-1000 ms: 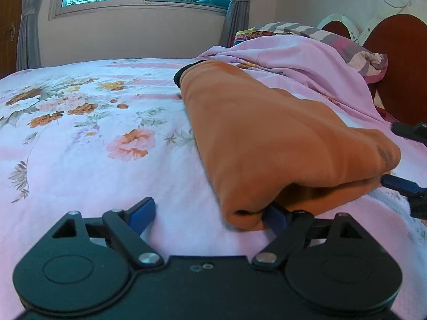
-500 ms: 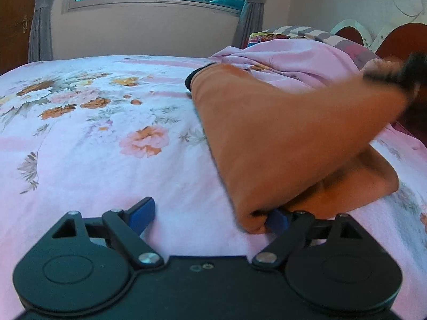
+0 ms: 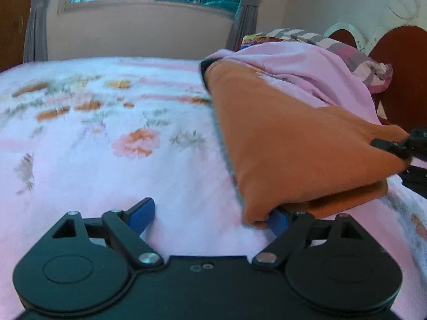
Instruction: Fold small clothes
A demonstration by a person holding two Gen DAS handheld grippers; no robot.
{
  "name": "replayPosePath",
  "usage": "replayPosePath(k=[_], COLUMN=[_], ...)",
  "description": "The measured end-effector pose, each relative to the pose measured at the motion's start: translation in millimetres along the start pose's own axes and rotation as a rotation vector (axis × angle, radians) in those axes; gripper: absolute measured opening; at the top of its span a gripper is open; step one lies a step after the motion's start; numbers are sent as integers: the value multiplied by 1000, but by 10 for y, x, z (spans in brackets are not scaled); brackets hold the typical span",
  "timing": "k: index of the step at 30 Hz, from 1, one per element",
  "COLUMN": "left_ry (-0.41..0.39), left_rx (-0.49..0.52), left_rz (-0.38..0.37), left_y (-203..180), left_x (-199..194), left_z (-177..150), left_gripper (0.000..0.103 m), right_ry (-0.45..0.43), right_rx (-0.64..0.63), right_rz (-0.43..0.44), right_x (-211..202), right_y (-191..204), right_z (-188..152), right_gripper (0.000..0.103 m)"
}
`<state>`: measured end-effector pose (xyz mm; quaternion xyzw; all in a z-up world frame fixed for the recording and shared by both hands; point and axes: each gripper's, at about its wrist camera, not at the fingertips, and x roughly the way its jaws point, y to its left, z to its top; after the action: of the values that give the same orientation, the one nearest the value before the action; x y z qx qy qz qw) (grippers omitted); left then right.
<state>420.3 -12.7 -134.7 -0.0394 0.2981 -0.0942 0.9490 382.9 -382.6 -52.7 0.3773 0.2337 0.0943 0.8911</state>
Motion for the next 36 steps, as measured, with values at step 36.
replayPosePath(k=[36], left_ry=[-59], left_rx=[-51], left_rz=[-51], left_y=[360], left_x=[950], left_z=[1125], left_gripper=[97], right_ry=[150], right_rx=[-664], right_rz=[-151], right_x=[1417], right_y=[294], right_z=[117], right_gripper=[24])
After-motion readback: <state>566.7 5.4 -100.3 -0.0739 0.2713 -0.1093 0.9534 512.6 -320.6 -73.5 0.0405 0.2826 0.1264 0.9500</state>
